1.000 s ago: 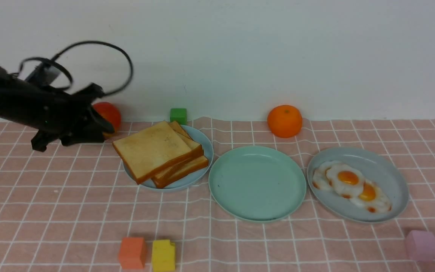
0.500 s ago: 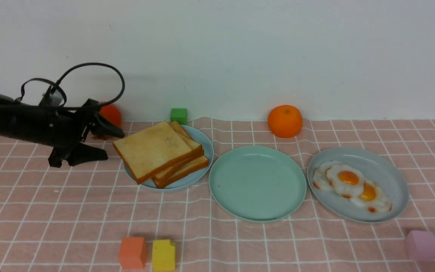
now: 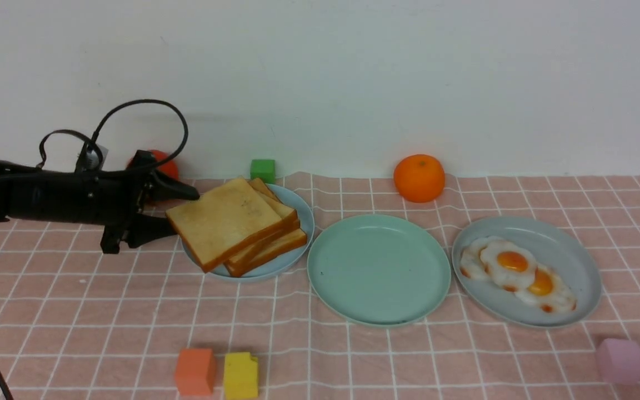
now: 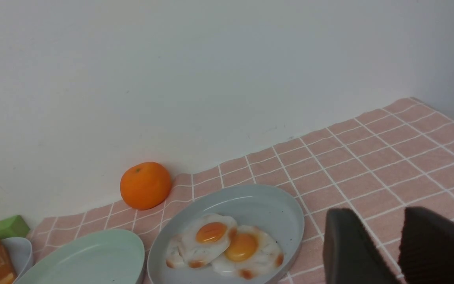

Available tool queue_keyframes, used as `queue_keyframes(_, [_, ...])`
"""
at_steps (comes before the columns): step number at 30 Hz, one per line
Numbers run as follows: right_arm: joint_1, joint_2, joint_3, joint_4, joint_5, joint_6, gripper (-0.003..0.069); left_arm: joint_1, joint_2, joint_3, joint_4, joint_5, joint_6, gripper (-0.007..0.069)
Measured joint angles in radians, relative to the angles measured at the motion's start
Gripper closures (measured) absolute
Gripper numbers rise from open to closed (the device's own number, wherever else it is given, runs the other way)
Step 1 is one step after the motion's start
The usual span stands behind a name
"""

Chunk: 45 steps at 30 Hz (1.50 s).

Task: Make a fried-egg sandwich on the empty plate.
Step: Use the left arm to grab a slice of bread, then use the left arm to put a slice of bread into the empty plate in the middle

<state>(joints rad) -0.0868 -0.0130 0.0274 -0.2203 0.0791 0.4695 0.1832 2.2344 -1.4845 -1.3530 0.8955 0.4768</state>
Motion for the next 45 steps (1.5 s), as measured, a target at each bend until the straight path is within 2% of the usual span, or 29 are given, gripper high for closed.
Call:
queue_keyframes(5, [0.000, 0.000, 0.000, 0.000, 0.000, 0.000, 0.0419, 0.000, 0.003, 0.000, -0.003, 0.011, 0.001, 0.0204])
queue_keyframes(9, [0.000, 0.000, 0.000, 0.000, 0.000, 0.000, 0.0419, 0.000, 0.003, 0.000, -0.017, 0.013, 0.002, 0.0331])
queue_keyframes(10, [0.000, 0.000, 0.000, 0.000, 0.000, 0.000, 0.0419, 0.000, 0.003, 0.000, -0.017, 0.013, 0.002, 0.0338])
queue_keyframes(13, [0.000, 0.000, 0.000, 0.000, 0.000, 0.000, 0.0419, 0.000, 0.003, 0.000, -0.038, 0.028, 0.002, 0.0465])
queue_keyframes(16, [0.000, 0.000, 0.000, 0.000, 0.000, 0.000, 0.0419, 0.001, 0.003, 0.000, -0.047, 0.045, 0.002, 0.0522])
queue_keyframes(32, [0.000, 0.000, 0.000, 0.000, 0.000, 0.000, 0.0419, 0.091, -0.048, -0.030, -0.092, 0.231, 0.002, 0.0522])
queue_keyframes(45, [0.000, 0.000, 0.000, 0.000, 0.000, 0.000, 0.0419, -0.061, -0.007, -0.031, -0.099, 0.055, 0.034, 0.0522])
